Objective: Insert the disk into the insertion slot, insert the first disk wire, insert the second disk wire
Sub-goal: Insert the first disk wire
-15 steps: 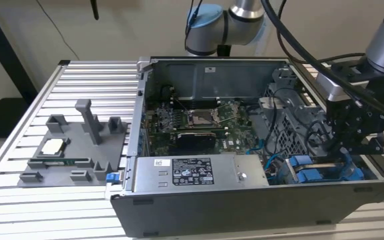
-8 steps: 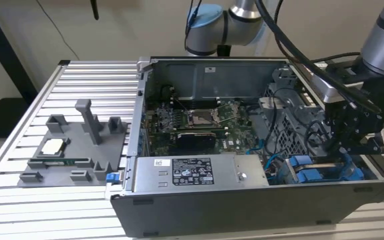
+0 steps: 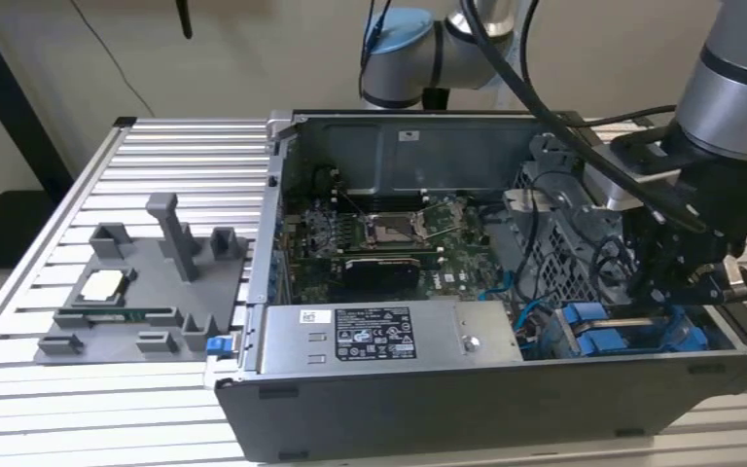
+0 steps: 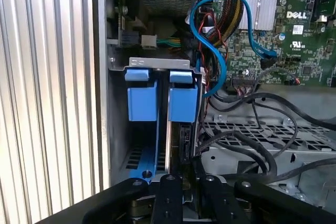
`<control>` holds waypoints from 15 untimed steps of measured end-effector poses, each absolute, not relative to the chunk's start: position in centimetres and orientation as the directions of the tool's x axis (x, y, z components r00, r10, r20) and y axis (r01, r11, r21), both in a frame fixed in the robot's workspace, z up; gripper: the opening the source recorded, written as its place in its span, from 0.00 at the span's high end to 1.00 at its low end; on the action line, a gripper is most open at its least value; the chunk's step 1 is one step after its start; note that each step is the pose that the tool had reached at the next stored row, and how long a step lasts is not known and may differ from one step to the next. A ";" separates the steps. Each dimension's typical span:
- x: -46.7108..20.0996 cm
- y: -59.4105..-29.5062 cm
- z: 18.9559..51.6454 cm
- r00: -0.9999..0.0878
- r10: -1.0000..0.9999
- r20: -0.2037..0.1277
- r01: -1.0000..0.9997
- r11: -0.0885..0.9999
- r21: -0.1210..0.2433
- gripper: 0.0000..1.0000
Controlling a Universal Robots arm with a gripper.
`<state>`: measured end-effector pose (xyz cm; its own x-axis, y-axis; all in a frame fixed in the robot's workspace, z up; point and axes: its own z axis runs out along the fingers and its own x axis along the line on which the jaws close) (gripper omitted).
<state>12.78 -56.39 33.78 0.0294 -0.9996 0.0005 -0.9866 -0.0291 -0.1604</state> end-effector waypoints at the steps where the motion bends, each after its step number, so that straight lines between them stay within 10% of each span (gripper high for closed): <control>1: 12.8 -56.4 33.8 0.030 -1.000 0.001 -0.987 -0.029 -0.161 0.81; 15: 13.3 -56.1 33.8 0.031 -1.000 0.000 -0.986 -0.031 -0.163 0.81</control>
<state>13.27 -56.08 33.76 0.0313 -0.9995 0.0001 -0.9862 -0.0309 -0.1625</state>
